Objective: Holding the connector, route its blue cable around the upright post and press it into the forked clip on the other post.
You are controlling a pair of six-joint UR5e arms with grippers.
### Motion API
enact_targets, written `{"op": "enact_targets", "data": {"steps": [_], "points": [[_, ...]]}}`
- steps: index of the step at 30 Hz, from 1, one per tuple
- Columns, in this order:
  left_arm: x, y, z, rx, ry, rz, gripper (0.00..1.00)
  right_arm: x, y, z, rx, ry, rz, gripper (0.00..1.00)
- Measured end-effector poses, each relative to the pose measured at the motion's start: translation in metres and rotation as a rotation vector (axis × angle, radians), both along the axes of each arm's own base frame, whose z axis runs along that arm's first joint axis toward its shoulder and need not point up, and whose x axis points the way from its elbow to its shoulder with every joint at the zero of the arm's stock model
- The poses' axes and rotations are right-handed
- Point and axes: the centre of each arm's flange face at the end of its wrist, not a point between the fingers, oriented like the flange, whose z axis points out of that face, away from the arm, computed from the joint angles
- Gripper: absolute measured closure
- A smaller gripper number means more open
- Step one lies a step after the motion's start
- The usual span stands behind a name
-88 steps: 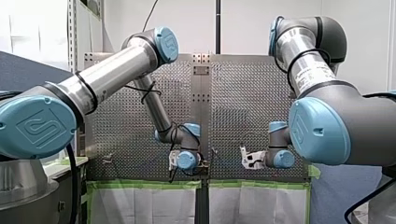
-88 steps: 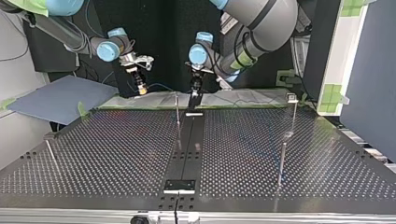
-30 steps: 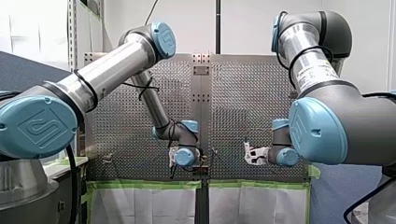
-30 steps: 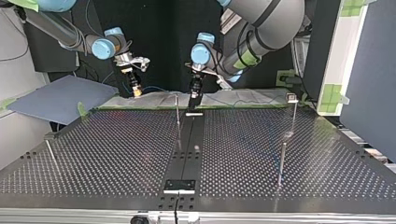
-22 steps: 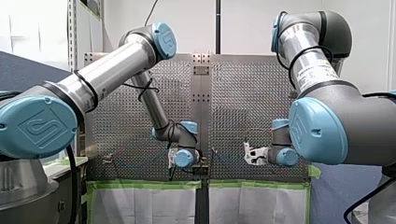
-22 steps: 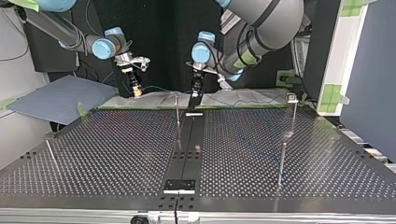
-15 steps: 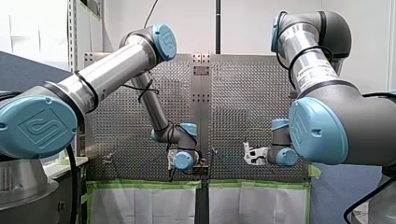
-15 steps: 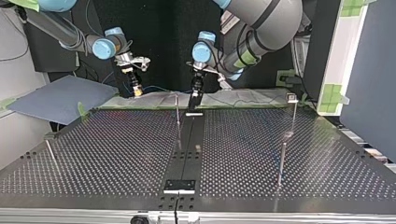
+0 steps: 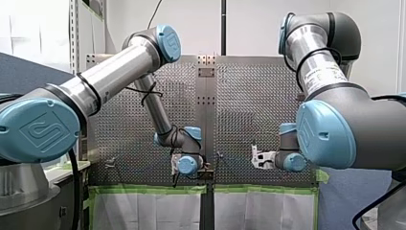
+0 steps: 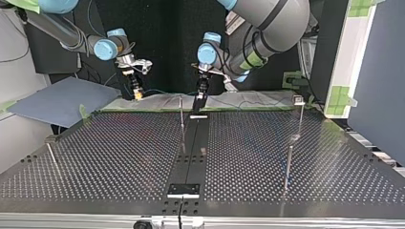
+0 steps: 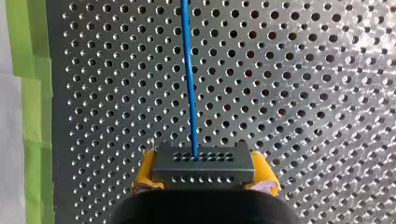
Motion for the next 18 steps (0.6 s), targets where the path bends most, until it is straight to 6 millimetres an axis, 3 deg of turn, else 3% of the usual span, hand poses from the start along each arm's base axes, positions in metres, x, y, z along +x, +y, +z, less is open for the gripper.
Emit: {"op": "enact_targets", "data": {"steps": [8, 18], "points": [[0.000, 0.000, -0.001, 0.001, 0.000, 0.000, 1.00, -0.005, 0.000, -0.016, 0.013, 0.002, -0.031, 1.00], [-0.003, 0.005, -0.003, 0.006, 0.006, 0.004, 1.00, -0.006, 0.000, -0.018, 0.015, 0.002, -0.031, 1.00]]}}
